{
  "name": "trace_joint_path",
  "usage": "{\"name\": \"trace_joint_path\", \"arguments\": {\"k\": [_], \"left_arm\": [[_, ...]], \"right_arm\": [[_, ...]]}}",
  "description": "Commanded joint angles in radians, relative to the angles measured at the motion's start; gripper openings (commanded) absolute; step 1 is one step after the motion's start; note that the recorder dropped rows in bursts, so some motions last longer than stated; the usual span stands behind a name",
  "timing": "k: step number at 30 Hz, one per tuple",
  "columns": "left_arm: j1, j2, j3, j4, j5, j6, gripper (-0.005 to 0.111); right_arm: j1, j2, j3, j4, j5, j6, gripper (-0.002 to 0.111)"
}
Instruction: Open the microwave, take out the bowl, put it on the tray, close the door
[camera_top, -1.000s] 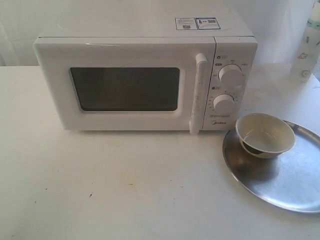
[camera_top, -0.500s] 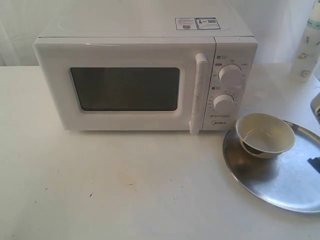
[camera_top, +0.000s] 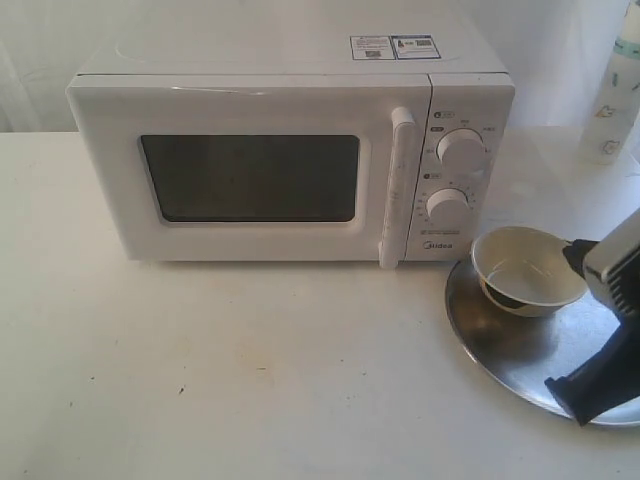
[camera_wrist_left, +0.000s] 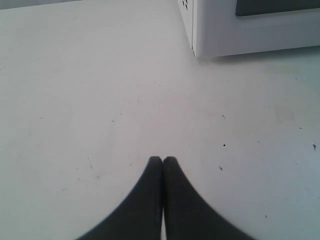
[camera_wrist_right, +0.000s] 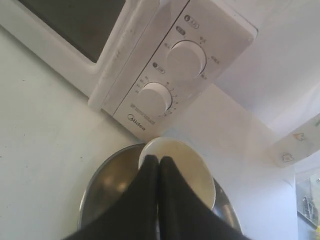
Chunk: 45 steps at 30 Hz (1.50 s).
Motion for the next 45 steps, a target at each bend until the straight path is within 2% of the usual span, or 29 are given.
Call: {"name": "trace_joint_path", "arguments": {"k": [1,8,29,35,37,38,39,45], "left_arm": [[-0.003,-0.002,-0.003,-0.008,0.002,0.000,0.000],[-0.003,-0.002,-0.003,-0.008,0.002,0.000,0.000],[-0.003,-0.002,-0.003,-0.008,0.002,0.000,0.000],[-0.003,-0.002,-0.003,-0.008,0.002,0.000,0.000],[-0.003,-0.002,-0.003,-0.008,0.002,0.000,0.000],[-0.003,-0.002,-0.003,-0.008,0.002,0.000,0.000],[-0.003,-0.002,-0.003,-0.008,0.002,0.000,0.000],[-0.003,-0.002,-0.003,-0.008,0.002,0.000,0.000]], "right_arm": [[-0.012,-0.003,0.021,0.004,-0.026,0.024,0.000],[-0.012,-0.003,0.021,0.004,-0.083,0.024,0.000],[-0.012,-0.003,0.021,0.004,-0.081,0.024,0.000],[-0.006,-0.120,0.021,0.004,-0.086,0.024,0.000],[-0.065,-0.196,0.027,0.004,-0.125,0.024,0.000],[-0.149,-0.241,0.032,0.004,-0.165,0.024,0.000],[-0.187,-0.257,0.035,0.004,-0.183,0.024,0.000],[-0.415,-0.340,0.050,0.004,-0.181,0.024,0.000]]}}
